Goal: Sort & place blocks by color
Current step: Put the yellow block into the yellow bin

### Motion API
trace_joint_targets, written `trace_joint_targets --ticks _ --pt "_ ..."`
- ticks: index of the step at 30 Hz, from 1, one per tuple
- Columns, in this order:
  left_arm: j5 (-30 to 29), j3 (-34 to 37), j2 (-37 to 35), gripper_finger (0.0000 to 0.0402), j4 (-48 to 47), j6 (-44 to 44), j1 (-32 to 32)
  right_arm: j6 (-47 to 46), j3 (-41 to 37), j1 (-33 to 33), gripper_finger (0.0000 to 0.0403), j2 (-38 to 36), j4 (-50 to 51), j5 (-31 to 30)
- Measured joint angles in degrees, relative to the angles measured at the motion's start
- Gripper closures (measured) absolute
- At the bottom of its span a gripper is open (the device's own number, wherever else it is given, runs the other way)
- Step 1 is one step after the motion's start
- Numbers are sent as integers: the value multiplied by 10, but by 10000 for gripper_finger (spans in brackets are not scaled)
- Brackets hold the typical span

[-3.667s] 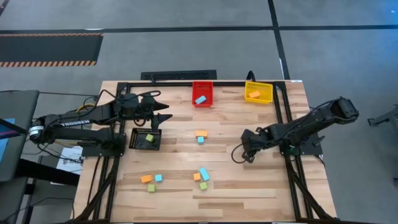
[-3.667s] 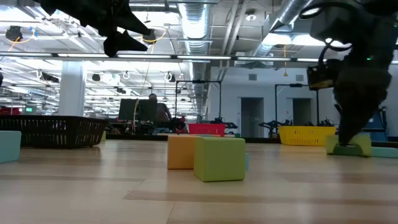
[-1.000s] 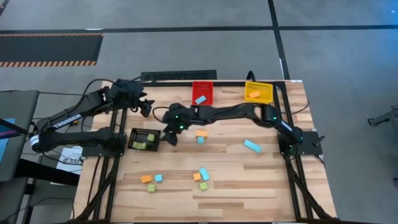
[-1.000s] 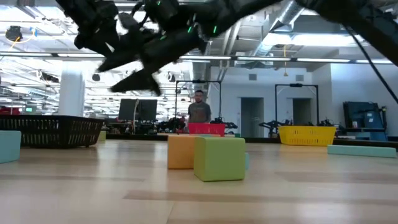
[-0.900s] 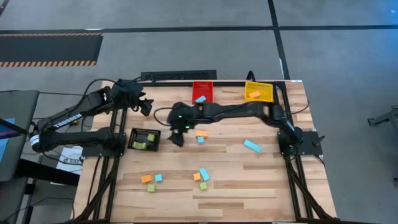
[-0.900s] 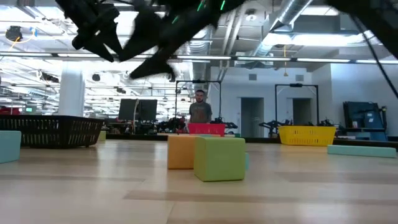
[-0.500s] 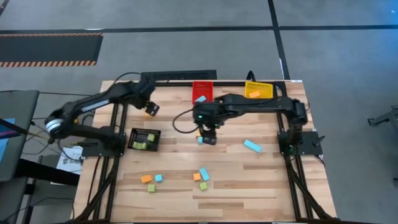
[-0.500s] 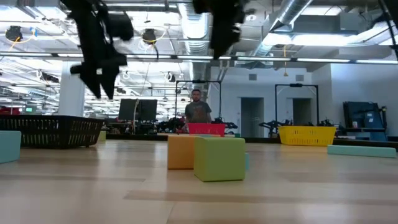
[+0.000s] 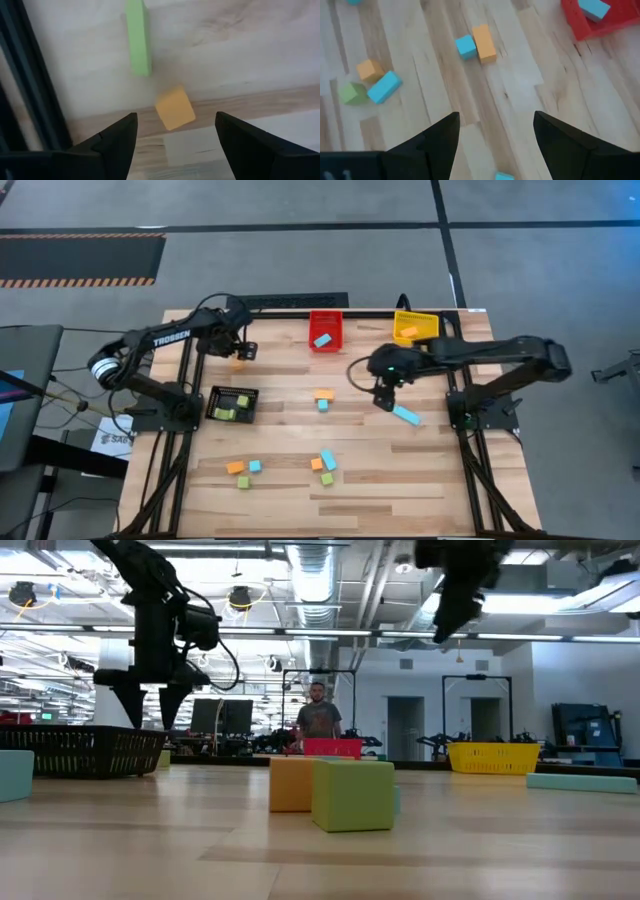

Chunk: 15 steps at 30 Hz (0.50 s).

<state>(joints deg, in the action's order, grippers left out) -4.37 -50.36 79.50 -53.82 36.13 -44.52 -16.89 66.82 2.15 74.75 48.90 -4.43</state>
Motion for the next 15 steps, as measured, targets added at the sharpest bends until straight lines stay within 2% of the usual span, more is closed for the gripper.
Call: trace_joint_targets --ticks 6,15 --pt "0 55 4 148 43 92 2 6 -81 13 127 -82 -56 0" --pt "6 107 4 148 179 198 4 68 -105 35 127 -119 -60 17"
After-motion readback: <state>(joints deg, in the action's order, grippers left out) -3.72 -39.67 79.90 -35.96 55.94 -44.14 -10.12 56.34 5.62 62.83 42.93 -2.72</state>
